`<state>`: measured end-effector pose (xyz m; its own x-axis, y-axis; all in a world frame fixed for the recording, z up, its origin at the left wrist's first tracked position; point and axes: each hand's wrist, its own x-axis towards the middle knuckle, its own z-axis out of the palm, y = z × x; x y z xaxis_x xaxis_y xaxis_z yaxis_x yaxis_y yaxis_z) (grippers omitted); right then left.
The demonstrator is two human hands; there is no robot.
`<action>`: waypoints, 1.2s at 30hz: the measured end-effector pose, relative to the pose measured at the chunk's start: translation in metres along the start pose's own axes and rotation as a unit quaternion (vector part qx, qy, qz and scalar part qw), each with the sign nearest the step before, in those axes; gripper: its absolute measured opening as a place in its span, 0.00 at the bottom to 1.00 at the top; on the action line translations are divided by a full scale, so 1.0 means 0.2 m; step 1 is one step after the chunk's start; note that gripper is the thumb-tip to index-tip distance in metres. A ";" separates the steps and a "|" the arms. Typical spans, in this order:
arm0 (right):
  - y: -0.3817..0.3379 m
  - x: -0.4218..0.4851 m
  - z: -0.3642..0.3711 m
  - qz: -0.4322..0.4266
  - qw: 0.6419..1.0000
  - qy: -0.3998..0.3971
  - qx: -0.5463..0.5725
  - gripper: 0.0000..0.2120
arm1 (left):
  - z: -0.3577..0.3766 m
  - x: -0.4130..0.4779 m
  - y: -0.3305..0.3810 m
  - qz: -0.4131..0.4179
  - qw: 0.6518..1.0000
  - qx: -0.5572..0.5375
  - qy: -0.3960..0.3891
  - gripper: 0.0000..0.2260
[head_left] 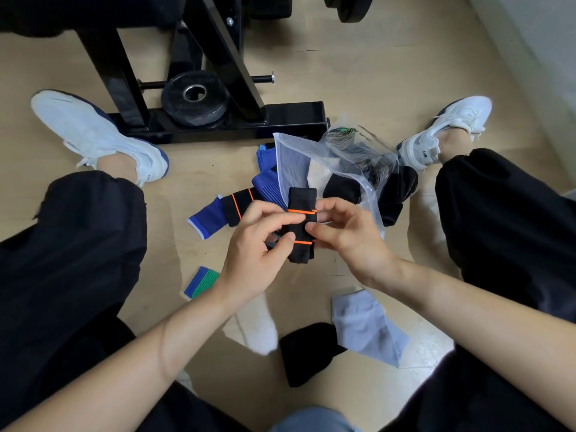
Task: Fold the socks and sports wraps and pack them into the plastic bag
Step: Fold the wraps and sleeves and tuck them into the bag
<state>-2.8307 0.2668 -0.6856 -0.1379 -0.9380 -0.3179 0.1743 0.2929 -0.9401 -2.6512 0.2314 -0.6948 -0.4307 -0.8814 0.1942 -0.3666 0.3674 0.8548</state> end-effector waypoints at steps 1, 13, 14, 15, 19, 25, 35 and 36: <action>0.00 0.00 0.00 0.009 1.000 -0.004 0.012 0.10 | -0.01 0.01 0.00 -0.007 1.000 -0.002 0.002 0.16; -0.07 0.00 -0.06 -0.117 0.963 0.017 -0.243 0.13 | -0.02 0.01 0.03 -0.154 0.969 -0.178 -0.070 0.29; -0.08 0.01 -0.08 -0.195 0.918 0.037 -0.343 0.13 | -0.02 0.01 0.03 -0.152 0.973 -0.162 -0.064 0.29; -0.10 0.03 -0.12 -0.270 0.863 0.049 -0.423 0.12 | -0.03 0.02 0.02 -0.149 0.976 -0.145 -0.059 0.29; -0.15 0.16 -0.24 -0.363 0.684 0.043 -0.631 0.11 | -0.02 0.03 -0.04 -0.122 0.985 -0.102 -0.065 0.30; -0.21 0.21 -0.27 -0.314 0.643 0.070 -0.696 0.19 | -0.04 0.05 -0.07 -0.060 0.994 -0.027 -0.082 0.29; -0.26 0.30 -0.40 -0.287 0.734 0.010 -0.615 0.18 | -0.04 0.19 -0.09 0.082 0.968 0.203 -0.121 0.27; -0.27 0.30 -0.40 -0.288 0.739 0.007 -0.608 0.18 | -0.03 0.22 -0.10 0.084 0.968 0.204 -0.122 0.27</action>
<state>-2.9269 0.2093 -0.6643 0.1410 -0.9724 0.1857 -0.9225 -0.1971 -0.3320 -2.6579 0.1840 -0.6998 -0.6759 -0.7211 0.1522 -0.5486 0.6302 0.5494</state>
